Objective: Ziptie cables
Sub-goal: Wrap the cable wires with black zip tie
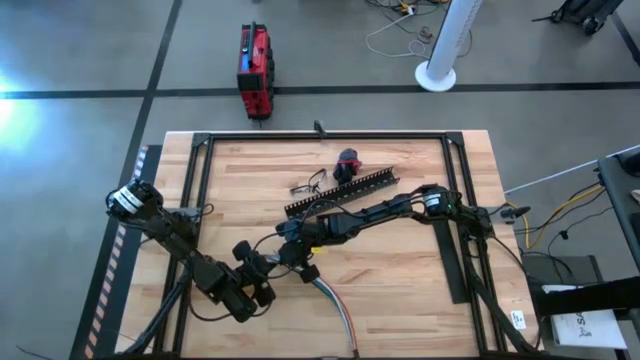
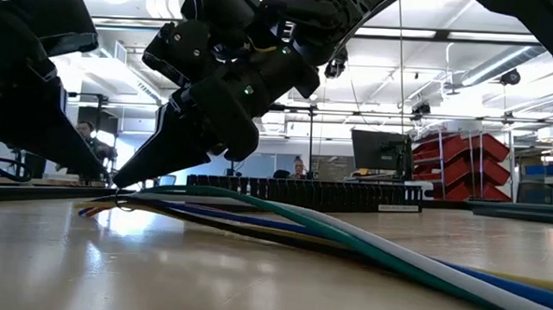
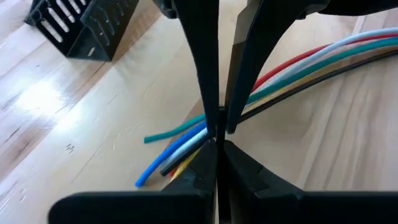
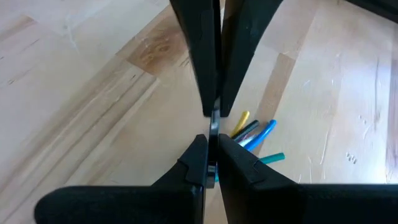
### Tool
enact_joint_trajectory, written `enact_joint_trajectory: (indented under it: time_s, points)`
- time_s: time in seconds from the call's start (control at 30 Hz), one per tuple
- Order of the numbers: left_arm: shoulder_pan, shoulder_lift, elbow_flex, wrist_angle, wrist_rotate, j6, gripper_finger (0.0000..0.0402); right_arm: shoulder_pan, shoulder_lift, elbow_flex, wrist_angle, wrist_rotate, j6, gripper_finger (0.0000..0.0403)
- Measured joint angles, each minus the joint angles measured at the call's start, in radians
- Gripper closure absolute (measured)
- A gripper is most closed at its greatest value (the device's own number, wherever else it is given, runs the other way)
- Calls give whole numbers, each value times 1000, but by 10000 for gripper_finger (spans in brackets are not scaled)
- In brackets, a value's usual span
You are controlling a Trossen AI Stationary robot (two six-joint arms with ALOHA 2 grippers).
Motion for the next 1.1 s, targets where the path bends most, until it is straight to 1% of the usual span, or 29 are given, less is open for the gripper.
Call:
enact_joint_trajectory:
  time_s: [0.3, 0.6, 0.87, 1.03, 1.1]
  points:
    - [-58, -5, 0, -97, 10, -115, 401, -1, 0, 0, -1, -1, 1, 394]
    - [-142, -5, -1, -216, 17, -307, 400, -1, 0, 0, -11, -4, 5, 394]
    - [-150, -7, -1, -195, 19, -312, 401, -1, 0, -1, -12, -2, 26, 390]
    - [-149, -23, -1, -166, 21, -281, 401, -1, 0, -1, -11, 4, 68, 360]
    - [-149, -35, -1, -164, 21, -248, 401, -1, -1, -1, -12, 52, 80, 345]
